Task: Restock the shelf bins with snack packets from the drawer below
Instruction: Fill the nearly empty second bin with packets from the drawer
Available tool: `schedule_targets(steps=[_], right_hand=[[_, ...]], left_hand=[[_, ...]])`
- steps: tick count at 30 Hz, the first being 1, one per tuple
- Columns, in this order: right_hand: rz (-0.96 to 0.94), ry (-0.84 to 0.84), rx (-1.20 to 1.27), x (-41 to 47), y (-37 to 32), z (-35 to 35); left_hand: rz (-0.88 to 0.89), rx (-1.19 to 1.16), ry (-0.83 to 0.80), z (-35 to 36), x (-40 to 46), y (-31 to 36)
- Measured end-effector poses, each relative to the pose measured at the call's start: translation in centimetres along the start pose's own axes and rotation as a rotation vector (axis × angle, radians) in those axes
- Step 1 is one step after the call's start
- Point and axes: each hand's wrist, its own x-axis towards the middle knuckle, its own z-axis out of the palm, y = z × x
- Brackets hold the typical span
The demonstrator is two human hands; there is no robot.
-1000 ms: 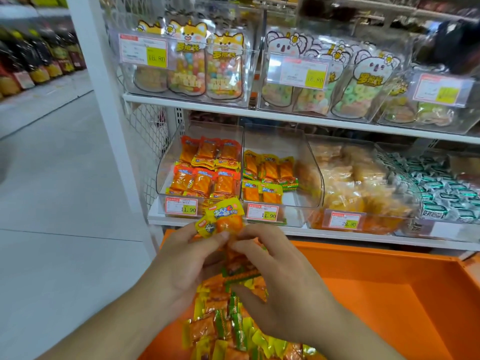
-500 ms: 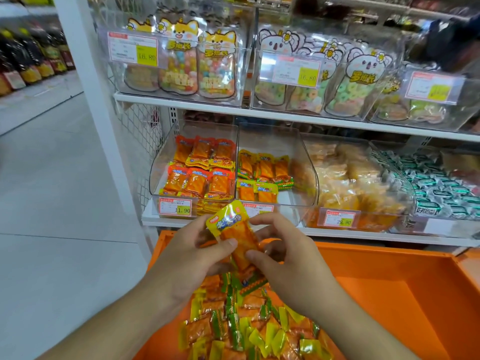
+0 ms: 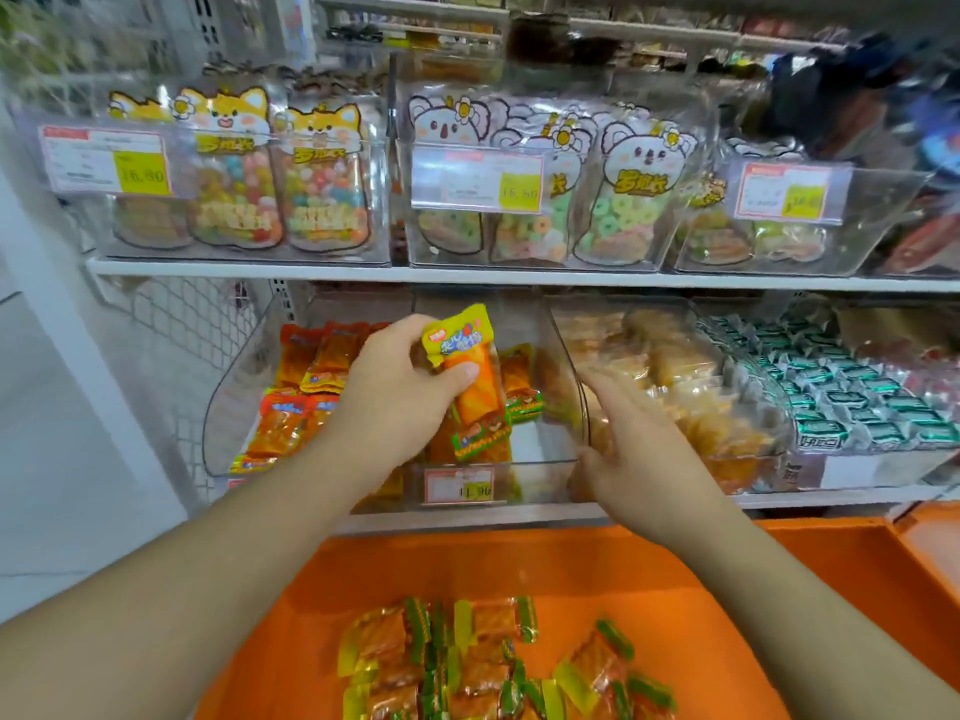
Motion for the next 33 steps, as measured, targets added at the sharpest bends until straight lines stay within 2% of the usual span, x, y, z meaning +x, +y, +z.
schedule_targets(steps=[3,8,12,18,23,26,30,33], right_hand=[[-0.019,0.003,0.022,1.0,1.8,0.7],[-0.026,0.012,0.016,1.9,3.1,2.3],[0.007,0.021,-0.009,2.1,3.4,2.5],[0.007,0.021,-0.024,2.1,4.0,2.9],[0.012,0.01,-0.043,2.0,3.8,2.8],[0.013,0.01,-0.052,1.9,3.8,2.9],[0.004,0.02,-0.045,1.9,3.8,3.0],[0.007,0.019,-0.041,2.0,3.8,3.1]], left_hand=[[-0.015,0.098,-0.011,3.7,4.4,-1.2],[-0.194,0.12,-0.194,8.9,7.1,-3.6],[-0.222,0.186,-0.331,11.3,7.6,-5.1],[-0.157,0.386,-0.476,12.3,8.2,-7.1],[-0.017,0.751,-0.46,12.1,8.0,-7.3],[0.01,0.77,-0.485,11.8,7.7,-6.9],[-0.084,0.743,-0.595,10.9,8.0,-7.6],[0.048,0.84,-0.604,11.0,7.8,-7.8]])
